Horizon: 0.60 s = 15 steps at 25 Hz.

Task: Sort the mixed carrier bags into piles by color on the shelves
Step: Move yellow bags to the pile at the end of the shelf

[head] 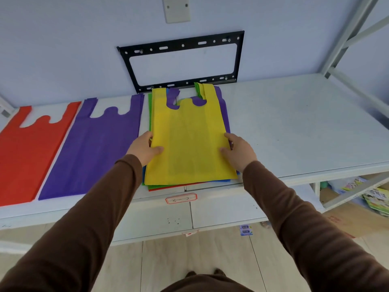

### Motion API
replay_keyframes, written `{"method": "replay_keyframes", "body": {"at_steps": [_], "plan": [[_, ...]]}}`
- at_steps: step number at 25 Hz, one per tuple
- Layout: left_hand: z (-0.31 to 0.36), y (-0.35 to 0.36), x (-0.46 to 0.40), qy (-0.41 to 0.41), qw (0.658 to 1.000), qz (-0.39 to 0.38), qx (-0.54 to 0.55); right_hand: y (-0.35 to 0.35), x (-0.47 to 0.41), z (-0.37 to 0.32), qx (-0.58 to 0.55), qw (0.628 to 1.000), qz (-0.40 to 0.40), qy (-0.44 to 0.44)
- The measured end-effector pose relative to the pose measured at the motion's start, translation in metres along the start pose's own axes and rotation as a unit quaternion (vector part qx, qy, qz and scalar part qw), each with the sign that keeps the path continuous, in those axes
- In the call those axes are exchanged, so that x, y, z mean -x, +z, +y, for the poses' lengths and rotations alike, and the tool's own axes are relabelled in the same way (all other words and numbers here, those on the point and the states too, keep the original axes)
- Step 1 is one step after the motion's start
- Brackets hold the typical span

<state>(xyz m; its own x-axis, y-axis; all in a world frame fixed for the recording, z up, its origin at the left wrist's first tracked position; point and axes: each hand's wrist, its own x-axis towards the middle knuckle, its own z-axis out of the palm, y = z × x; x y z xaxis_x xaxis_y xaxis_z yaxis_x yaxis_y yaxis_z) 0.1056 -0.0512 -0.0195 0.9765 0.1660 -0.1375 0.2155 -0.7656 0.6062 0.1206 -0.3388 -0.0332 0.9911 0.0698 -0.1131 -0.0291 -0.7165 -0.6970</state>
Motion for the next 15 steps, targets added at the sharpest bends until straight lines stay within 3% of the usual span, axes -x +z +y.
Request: {"method": "replay_keyframes", "body": {"at_steps": [4, 8, 11, 13, 15], "plan": [[-0.006, 0.005, -0.004, -0.010, 1.000, 0.005, 0.002, -0.005, 0.002, -0.010, -0.034, 0.999, -0.005, 0.012], [-0.011, 0.005, -0.007, -0.014, 0.999, 0.000, 0.030, -0.004, 0.013, -0.020, -0.187, 0.978, -0.076, 0.044], [-0.010, 0.000, -0.002, -0.023, 0.995, 0.034, 0.095, -0.007, 0.011, -0.040, -0.398, 0.900, -0.146, 0.099], [-0.011, -0.007, 0.003, -0.021, 0.990, 0.098, 0.102, -0.018, 0.005, -0.055, -0.508, 0.840, -0.142, 0.127], [-0.008, -0.014, 0.010, -0.026, 0.986, 0.109, 0.122, -0.030, 0.000, -0.061, -0.594, 0.778, -0.136, 0.154]]}}
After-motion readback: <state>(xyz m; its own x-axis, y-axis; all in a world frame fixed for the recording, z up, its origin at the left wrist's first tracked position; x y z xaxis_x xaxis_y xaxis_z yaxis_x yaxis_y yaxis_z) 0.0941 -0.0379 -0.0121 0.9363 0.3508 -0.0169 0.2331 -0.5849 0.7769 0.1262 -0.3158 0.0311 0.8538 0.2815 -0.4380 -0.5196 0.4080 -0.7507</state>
